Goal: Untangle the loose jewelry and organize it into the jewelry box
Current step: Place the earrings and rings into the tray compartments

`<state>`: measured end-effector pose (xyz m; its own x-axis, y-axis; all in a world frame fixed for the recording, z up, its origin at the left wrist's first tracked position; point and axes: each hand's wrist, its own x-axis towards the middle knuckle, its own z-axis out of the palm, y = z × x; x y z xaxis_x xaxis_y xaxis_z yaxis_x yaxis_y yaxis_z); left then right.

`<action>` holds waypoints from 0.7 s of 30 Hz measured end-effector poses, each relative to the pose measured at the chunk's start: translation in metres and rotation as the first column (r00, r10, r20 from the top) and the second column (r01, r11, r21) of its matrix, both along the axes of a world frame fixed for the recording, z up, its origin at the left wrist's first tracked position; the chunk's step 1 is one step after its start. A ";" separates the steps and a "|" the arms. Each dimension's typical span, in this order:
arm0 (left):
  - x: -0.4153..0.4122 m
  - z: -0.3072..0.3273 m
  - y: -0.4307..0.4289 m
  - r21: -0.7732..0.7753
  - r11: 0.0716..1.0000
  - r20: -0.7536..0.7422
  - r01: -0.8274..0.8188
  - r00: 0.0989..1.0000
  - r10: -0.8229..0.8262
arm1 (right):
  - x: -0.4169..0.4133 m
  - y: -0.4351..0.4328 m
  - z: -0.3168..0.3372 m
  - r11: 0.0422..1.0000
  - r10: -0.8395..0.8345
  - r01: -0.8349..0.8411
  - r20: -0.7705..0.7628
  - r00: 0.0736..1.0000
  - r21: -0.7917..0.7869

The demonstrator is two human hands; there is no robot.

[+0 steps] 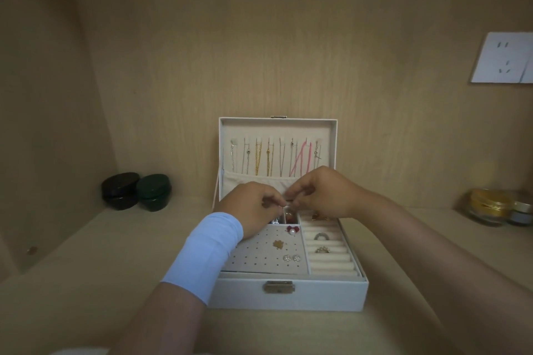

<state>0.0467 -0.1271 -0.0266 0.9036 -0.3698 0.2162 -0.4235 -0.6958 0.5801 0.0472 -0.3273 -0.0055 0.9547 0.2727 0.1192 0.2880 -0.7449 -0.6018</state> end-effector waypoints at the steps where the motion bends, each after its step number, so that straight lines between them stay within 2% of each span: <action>1: -0.001 0.000 -0.002 0.011 1.000 0.012 0.006 1.000 -0.006 | -0.002 0.000 -0.001 1.000 0.020 -0.020 -0.016 1.000 -0.016; 4: -0.004 0.002 -0.010 0.113 0.993 0.045 0.016 0.999 -0.021 | -0.004 0.001 -0.004 0.998 0.038 -0.038 0.003 0.999 -0.041; 8: -0.003 0.001 -0.018 0.194 0.980 0.062 -0.037 0.998 0.025 | -0.006 -0.007 -0.001 0.995 -0.054 0.051 0.041 0.998 0.083; 13: 0.000 0.002 -0.021 0.115 0.987 0.053 -0.110 0.993 0.104 | -0.015 -0.009 -0.004 0.997 -0.026 0.022 0.059 0.998 0.072; 17: -0.001 0.000 -0.016 0.124 0.982 0.056 -0.144 0.989 0.138 | -0.017 -0.001 -0.011 0.998 -0.023 0.027 0.065 0.998 -0.061; 21: 0.000 -0.003 -0.013 0.068 0.994 0.005 -0.087 0.996 0.087 | -0.011 0.003 -0.013 0.996 -0.019 0.028 0.105 0.994 -0.086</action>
<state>0.0468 -0.1399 -0.0296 0.9328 -0.3032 0.1949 -0.3603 -0.7678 0.5298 0.0359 -0.3240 -0.0181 0.9447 0.2638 0.1950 0.3272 -0.8004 -0.5022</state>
